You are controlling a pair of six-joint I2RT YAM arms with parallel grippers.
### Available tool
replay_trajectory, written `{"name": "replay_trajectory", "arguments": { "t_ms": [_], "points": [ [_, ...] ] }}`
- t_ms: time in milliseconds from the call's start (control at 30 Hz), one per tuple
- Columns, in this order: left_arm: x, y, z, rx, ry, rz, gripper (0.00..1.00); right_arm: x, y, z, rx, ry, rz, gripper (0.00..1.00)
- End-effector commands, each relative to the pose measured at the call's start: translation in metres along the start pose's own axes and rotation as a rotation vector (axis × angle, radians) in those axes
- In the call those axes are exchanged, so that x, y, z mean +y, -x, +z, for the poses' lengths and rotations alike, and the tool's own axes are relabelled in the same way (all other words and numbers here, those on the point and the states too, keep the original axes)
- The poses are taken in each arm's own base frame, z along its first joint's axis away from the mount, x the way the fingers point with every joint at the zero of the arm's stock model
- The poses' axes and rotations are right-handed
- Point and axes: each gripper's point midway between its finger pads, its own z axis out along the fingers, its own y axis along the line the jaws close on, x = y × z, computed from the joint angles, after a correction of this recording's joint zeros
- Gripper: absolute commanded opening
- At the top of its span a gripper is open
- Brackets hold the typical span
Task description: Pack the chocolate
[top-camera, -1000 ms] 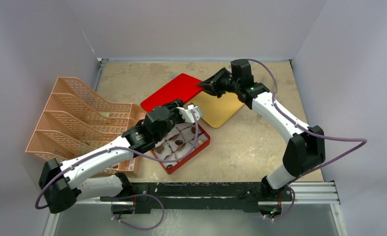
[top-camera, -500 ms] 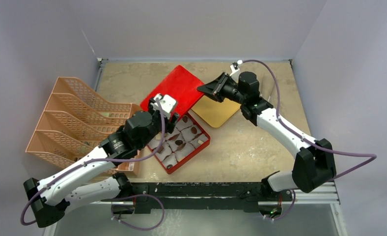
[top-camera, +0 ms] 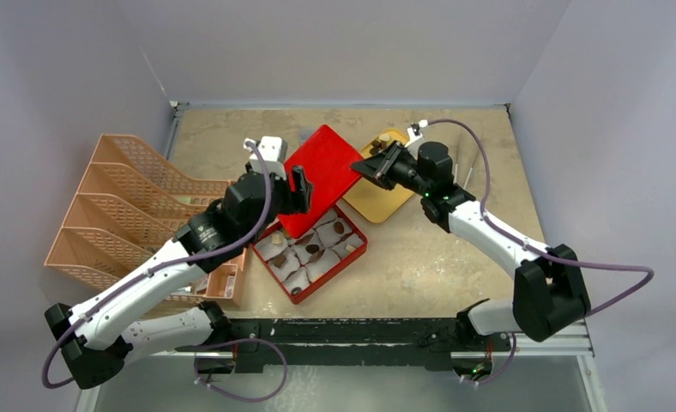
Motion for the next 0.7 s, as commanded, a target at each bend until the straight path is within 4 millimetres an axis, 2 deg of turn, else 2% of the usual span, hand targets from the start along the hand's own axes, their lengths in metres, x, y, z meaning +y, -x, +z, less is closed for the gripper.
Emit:
{"name": "replay_trajectory", "arguments": {
  "t_ms": [0,200,300,433,667],
  "points": [
    [0.032,0.038,0.002,-0.039,0.134,-0.203,0.64,0.048,0.015,-0.022,-0.11,0.16,-0.038,0.0],
    [0.084,0.039,0.022,-0.006,0.229,-0.315,0.64,0.035,-0.006,-0.021,-0.103,0.148,0.004,0.0],
    [0.11,0.028,0.035,0.051,0.252,-0.414,0.62,0.035,-0.02,-0.017,-0.092,0.139,0.005,0.0],
    [0.141,0.011,0.039,0.088,0.348,-0.427,0.61,0.033,-0.04,-0.011,-0.075,0.13,0.007,0.0],
    [0.168,-0.026,0.031,0.196,0.456,-0.339,0.61,0.015,-0.07,-0.009,-0.058,0.099,0.016,0.0]
  ]
}}
